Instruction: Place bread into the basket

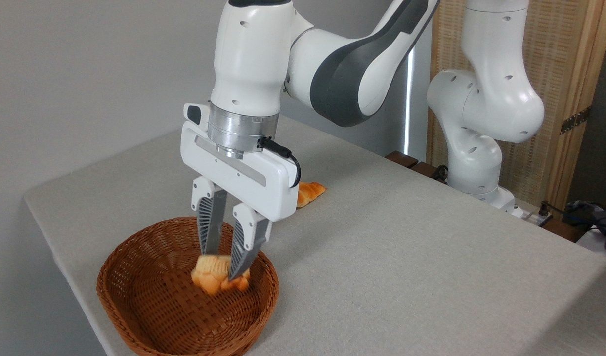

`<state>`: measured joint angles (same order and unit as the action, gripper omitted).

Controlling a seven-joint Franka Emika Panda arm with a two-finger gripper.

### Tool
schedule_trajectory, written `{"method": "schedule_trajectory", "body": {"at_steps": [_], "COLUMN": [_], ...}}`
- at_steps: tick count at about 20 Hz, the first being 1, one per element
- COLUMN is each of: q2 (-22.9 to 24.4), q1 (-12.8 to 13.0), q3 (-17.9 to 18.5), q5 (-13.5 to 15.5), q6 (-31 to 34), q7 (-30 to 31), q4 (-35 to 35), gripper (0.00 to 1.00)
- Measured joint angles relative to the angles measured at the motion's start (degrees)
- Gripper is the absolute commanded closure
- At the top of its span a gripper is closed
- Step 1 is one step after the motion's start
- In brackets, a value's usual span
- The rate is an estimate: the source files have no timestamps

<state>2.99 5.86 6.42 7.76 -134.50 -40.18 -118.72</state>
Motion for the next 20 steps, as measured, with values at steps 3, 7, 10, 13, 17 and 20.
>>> {"method": "schedule_trajectory", "body": {"at_steps": [3,7,10,13,17,20], "q2": [0.0,0.0,0.1,0.3,0.9,1.7], "q1": [0.0,0.0,0.0,0.0,0.0,-0.1], "q3": [0.0,0.0,0.0,0.0,0.0,0.0], "q5": [0.0,0.0,0.0,0.0,0.0,0.0], "q6": [0.0,0.0,0.0,0.8,5.1,8.1], "q7": [0.0,0.0,0.0,0.0,0.0,0.0], "q4": [0.0,0.1,0.2,0.3,0.4,0.5], "gripper": [0.00,0.00,0.00,0.00,0.00,0.00]}}
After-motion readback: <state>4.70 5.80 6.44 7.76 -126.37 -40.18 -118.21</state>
